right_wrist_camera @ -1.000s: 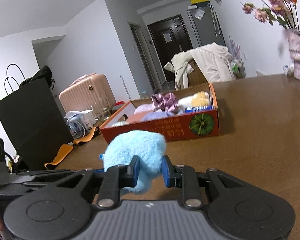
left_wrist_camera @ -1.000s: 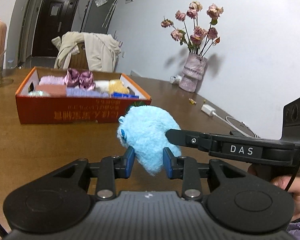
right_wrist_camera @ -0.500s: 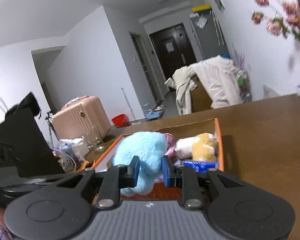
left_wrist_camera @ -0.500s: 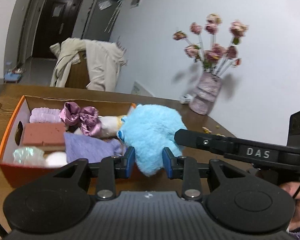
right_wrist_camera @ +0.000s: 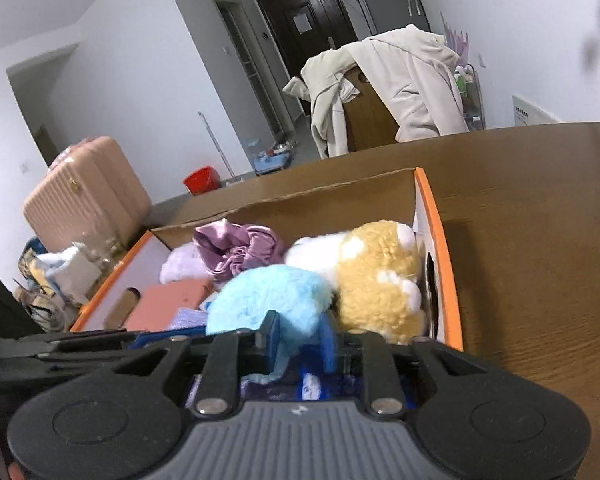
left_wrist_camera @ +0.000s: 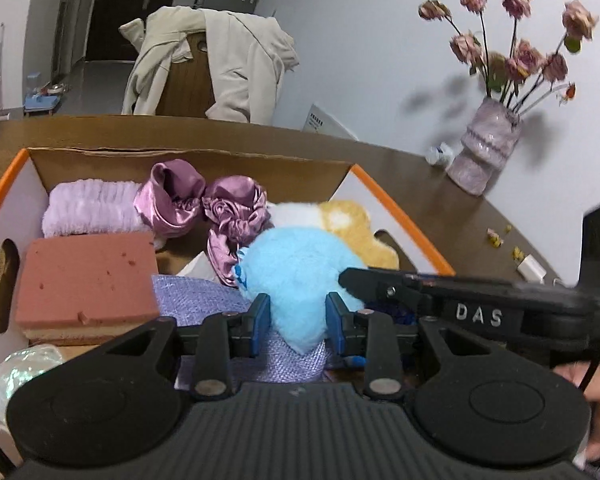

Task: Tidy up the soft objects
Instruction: 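Carry the light-blue plush into the box and open both tools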

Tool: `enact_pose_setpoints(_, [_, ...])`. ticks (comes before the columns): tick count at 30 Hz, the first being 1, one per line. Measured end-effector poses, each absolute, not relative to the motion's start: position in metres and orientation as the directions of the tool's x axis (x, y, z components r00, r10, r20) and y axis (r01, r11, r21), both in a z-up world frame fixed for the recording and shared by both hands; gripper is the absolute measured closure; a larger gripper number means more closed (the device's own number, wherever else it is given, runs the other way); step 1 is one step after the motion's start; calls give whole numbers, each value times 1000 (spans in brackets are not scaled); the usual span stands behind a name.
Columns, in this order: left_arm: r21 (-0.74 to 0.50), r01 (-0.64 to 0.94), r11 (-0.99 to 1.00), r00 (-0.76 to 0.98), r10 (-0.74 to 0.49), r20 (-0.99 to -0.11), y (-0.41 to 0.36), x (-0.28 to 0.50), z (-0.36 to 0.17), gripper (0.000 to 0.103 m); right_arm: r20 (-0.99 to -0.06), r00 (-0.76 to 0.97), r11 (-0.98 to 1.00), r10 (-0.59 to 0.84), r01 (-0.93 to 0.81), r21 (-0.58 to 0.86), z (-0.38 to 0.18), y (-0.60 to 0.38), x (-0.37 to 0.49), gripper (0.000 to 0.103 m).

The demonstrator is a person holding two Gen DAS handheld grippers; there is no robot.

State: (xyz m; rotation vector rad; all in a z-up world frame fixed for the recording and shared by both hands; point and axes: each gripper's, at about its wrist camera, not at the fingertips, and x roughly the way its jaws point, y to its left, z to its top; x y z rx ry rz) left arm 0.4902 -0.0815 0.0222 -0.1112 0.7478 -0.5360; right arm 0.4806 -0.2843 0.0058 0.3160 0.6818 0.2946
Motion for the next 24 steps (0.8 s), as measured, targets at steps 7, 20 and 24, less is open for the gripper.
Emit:
enact_pose_setpoints(7, [-257, 424, 868, 604, -483, -635, -83, 494, 20, 71, -618, 721, 944, 312, -161, 288, 6, -266, 488, 80])
enact_pose_setpoints(20, [-157, 410, 899, 711, -422, -562, -60, 437, 91, 69, -529, 798, 952, 288, -179, 248, 75, -289, 426, 60])
enact_pose_setpoints(24, [-123, 387, 914, 752, -390, -532, -45, 407, 112, 68, -497, 830, 964, 252, -169, 205, 103, -298, 389, 54])
